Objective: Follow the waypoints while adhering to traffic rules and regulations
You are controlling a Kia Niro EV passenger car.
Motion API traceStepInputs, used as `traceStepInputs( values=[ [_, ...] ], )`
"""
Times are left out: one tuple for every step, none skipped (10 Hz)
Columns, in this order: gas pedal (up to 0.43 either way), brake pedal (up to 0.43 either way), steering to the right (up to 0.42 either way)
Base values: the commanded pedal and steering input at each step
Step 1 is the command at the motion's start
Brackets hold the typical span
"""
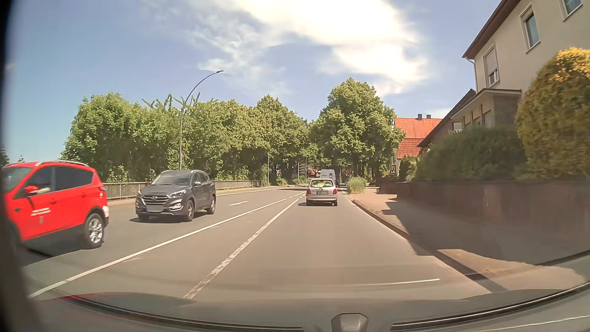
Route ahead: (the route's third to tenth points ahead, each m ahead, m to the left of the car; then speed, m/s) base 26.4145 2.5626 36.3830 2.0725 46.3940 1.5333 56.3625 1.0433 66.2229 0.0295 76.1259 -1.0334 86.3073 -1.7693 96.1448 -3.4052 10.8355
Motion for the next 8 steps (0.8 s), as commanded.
traceStepInputs(
  values=[
    [0.150, 0.006, 0.006],
    [0.150, 0.006, 0.006],
    [0.150, 0.006, 0.006],
    [0.150, 0.006, 0.006],
    [0.150, 0.006, 0.006],
    [0.150, 0.006, 0.006],
    [0.150, 0.006, 0.006],
    [0.150, 0.006, 0.006]
  ],
)
